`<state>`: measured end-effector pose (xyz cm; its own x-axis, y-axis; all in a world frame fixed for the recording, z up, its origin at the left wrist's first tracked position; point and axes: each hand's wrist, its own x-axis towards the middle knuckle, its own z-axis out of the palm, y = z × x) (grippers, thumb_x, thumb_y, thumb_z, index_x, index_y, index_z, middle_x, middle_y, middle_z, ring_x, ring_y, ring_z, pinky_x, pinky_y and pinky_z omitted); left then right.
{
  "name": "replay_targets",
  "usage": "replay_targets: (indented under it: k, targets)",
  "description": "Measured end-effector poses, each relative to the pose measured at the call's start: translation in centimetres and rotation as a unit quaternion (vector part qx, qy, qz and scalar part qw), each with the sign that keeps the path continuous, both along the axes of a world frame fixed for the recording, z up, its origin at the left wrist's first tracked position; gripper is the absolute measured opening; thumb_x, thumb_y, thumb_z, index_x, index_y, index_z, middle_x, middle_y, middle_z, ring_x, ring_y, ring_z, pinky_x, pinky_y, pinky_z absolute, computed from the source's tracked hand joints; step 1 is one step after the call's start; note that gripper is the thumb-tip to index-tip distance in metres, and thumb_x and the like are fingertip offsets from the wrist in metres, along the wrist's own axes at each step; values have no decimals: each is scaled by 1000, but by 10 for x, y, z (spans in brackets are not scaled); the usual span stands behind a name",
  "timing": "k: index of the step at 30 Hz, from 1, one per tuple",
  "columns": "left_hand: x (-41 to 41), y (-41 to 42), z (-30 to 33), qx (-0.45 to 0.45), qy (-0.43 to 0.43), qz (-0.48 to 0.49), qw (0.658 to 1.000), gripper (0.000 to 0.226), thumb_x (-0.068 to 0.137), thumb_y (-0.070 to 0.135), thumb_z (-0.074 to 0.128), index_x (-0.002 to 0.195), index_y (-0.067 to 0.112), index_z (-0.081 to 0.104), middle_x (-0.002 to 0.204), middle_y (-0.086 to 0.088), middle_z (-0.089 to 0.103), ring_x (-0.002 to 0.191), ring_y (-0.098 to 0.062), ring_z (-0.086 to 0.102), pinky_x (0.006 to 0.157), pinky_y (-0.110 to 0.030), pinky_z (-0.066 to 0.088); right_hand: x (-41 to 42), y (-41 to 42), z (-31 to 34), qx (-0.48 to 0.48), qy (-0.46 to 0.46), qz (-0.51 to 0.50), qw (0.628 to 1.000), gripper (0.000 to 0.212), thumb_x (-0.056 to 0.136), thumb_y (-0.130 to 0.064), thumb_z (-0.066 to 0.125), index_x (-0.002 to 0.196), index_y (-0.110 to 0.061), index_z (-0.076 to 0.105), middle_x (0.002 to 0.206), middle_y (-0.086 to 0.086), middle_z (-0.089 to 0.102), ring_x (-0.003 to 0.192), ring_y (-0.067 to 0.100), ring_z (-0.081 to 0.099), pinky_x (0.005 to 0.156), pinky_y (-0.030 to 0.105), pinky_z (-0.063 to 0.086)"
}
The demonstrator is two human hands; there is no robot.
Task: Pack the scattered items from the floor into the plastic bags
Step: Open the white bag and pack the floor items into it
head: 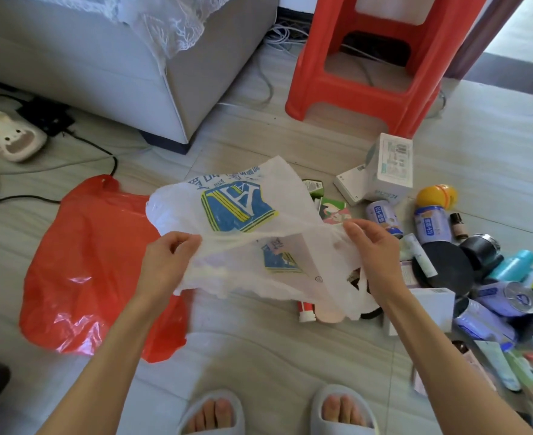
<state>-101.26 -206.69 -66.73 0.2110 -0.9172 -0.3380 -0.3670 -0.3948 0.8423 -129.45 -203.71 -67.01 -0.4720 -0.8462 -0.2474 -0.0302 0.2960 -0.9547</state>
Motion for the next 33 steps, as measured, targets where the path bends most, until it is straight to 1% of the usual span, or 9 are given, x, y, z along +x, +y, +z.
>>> replay_targets:
  k: [5,10,15,20,23,26,28,30,33]
  targets:
    - [7,7,3,-58,-138,-185,971,14,79,14,69,71,25,65,78,13,62,73,-1,57,65,-10,39,-16,-5,-3,18,7,-53,998,11,90,-19,56,98,-15,64,80,-11,58,71,1,49,58,7,43]
    - [0,10,1,-87,-173,-105,975,7,84,20,65,81,14,67,77,8,59,81,-16,53,73,-24,33,-15,-7,-2,14,-12,-53,998,12,94,-15,50,101,-12,59,79,-8,53,69,1,46,46,-1,37]
    - [-9,8,-5,-24,107,105,988,20,87,9,58,69,19,59,58,5,63,66,-23,54,56,-29,41,-4,-9,-2,1,-15,-54,998,9,91,-17,54,93,-14,62,85,-2,59,73,6,52,51,1,42]
    - [-11,-5,6,143,343,170,913,24,89,0,48,70,15,51,48,1,60,41,-9,57,41,-17,48,-4,-5,-9,-60,154,-11,986,10,89,-15,59,95,-13,67,92,-4,62,76,-8,54,68,0,40]
    - [1,-6,11,235,447,124,854,24,64,5,64,87,9,65,71,-6,69,54,-14,67,50,-26,57,-13,-3,-13,-38,190,-17,981,15,89,-17,59,97,-8,68,87,-2,61,76,5,53,63,1,39]
    - [12,-3,9,259,344,-19,902,51,68,20,69,115,2,60,110,-18,66,81,-24,68,71,-34,57,-25,-2,-17,-6,167,-15,986,26,89,-25,58,67,-10,61,66,0,52,65,14,43,55,14,36]
    - [14,-1,10,229,247,-112,935,56,60,35,80,106,4,67,106,-19,68,80,-24,68,72,-33,56,-33,1,-20,11,154,0,988,45,84,-46,57,56,-12,52,59,4,46,59,16,39,56,27,35]
    - [14,-1,11,195,155,-174,953,54,48,45,85,91,13,74,94,-14,72,76,-21,67,72,-33,52,-38,4,-22,26,168,19,985,73,69,-74,49,64,-1,57,64,12,50,62,21,43,57,32,36]
    - [9,-2,10,112,49,-213,969,18,73,23,76,91,21,71,93,-5,71,80,-15,64,70,-23,49,-42,6,-21,54,213,49,974,79,66,-75,42,85,-1,63,78,12,58,74,25,52,65,34,41]
